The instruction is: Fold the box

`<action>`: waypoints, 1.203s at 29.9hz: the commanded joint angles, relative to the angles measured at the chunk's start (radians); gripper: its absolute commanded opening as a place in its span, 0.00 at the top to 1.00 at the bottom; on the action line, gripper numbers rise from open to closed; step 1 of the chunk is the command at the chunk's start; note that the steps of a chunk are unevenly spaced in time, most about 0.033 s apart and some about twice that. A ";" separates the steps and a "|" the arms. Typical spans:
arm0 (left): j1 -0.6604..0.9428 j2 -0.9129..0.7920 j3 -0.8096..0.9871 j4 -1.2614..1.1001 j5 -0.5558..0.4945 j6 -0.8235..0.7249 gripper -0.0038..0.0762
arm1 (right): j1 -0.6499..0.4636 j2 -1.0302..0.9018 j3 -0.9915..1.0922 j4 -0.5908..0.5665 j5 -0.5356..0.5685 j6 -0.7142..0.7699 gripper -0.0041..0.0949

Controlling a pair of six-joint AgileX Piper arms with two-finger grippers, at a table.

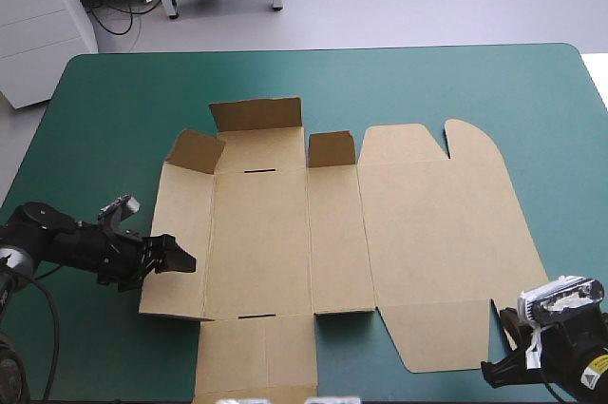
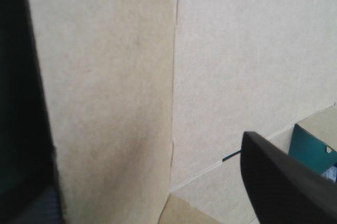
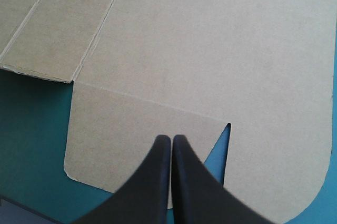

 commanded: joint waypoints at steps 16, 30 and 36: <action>-0.023 -0.024 -0.017 -0.008 0.040 -0.154 0.94 | -0.005 0.011 -0.023 0.002 -0.046 -0.010 0.97; -0.050 -0.024 -0.183 0.053 0.110 -0.048 0.99 | -0.005 0.011 -0.023 0.002 0.018 -0.005 0.97; -0.201 -0.024 -0.440 0.235 0.110 -0.047 0.99 | -0.005 0.011 -0.023 0.006 0.016 0.012 0.97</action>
